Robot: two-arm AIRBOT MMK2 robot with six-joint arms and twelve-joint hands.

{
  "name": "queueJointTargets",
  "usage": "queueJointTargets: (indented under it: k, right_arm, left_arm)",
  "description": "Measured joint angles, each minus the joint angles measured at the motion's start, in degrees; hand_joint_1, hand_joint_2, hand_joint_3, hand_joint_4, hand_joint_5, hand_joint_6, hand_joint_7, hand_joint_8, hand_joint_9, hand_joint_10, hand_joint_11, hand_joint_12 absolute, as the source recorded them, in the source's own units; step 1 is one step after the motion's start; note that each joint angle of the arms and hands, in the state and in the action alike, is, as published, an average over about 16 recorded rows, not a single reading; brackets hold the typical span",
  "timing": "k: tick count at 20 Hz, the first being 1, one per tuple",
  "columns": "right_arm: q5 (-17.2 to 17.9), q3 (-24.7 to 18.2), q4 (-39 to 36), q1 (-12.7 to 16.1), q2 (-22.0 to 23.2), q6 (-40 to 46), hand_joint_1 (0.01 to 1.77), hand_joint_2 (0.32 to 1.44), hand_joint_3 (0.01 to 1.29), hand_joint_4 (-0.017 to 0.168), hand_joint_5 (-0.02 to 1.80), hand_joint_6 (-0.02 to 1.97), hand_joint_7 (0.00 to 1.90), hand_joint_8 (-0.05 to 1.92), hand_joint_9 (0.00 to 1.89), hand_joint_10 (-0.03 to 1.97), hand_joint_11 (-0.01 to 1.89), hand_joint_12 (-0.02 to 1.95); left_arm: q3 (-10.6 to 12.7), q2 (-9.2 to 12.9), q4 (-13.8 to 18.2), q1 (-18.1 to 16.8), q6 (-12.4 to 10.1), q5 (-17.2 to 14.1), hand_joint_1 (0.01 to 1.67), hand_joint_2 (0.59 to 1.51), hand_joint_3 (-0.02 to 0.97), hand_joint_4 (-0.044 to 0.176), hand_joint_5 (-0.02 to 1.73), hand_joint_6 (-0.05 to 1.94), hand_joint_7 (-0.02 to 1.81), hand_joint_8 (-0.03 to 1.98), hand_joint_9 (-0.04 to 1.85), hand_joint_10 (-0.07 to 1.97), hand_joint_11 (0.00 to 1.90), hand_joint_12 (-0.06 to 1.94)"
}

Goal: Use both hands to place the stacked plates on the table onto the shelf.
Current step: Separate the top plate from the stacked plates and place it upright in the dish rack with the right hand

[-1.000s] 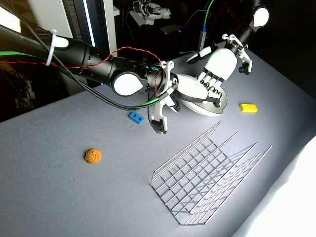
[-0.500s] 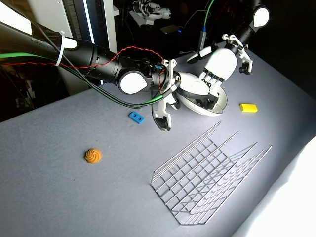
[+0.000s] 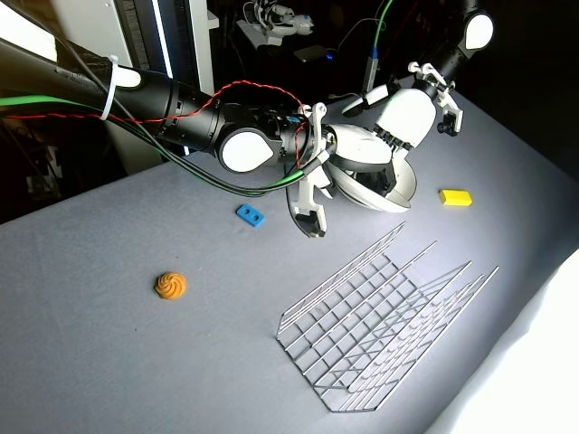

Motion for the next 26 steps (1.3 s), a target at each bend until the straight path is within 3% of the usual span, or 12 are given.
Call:
queueJointTargets:
  k: [6, 11, 19, 26]
  right_arm:
    - [-0.07, -0.24, 0.22, 0.81, 0.12, -0.01, 1.20, 0.90, 0.01, -0.005, 0.92, 0.54, 1.01, 0.40, 0.99, 0.79, 0.79, 1.04]
    - [-0.73, -1.68, 0.39, 2.21, 0.99, -0.07, 1.24, 0.90, 0.01, -0.003, 0.94, 0.65, 1.04, 0.48, 0.99, 1.00, 0.78, 1.03]
    - [-2.55, -6.39, 1.58, 5.66, 4.04, -0.14, 1.31, 0.92, 0.01, 0.002, 0.99, 0.83, 1.08, 0.59, 0.99, 1.02, 0.77, 1.06]
    - [-4.25, -11.27, 5.48, 9.49, 8.42, -0.21, 1.35, 0.95, 0.01, 0.005, 1.02, 0.93, 1.09, 0.67, 0.98, 1.05, 0.75, 1.09]
  left_arm:
    - [-1.04, 5.09, -0.44, -3.88, -2.21, -1.01, 0.02, 1.024, 0.008, -0.001, 0.00, 0.00, 0.01, -0.01, 0.02, 0.01, 0.02, -0.02]
    - [-1.64, 10.49, -0.01, -7.91, -5.46, -2.64, 0.02, 1.023, 0.008, 0.001, 0.01, 0.01, 0.02, -0.01, 0.02, 0.01, 0.02, -0.02]
    - [-1.58, 17.31, 1.31, -13.51, -11.91, -5.92, 0.02, 1.017, 0.009, 0.002, 0.02, 0.02, 0.01, -0.01, 0.02, 0.01, 0.02, -0.02]
    - [-0.74, 20.28, 3.06, -18.01, -16.51, -7.79, 0.02, 1.014, 0.009, 0.002, 0.02, 0.01, 0.01, -0.01, 0.02, 0.01, 0.02, -0.02]
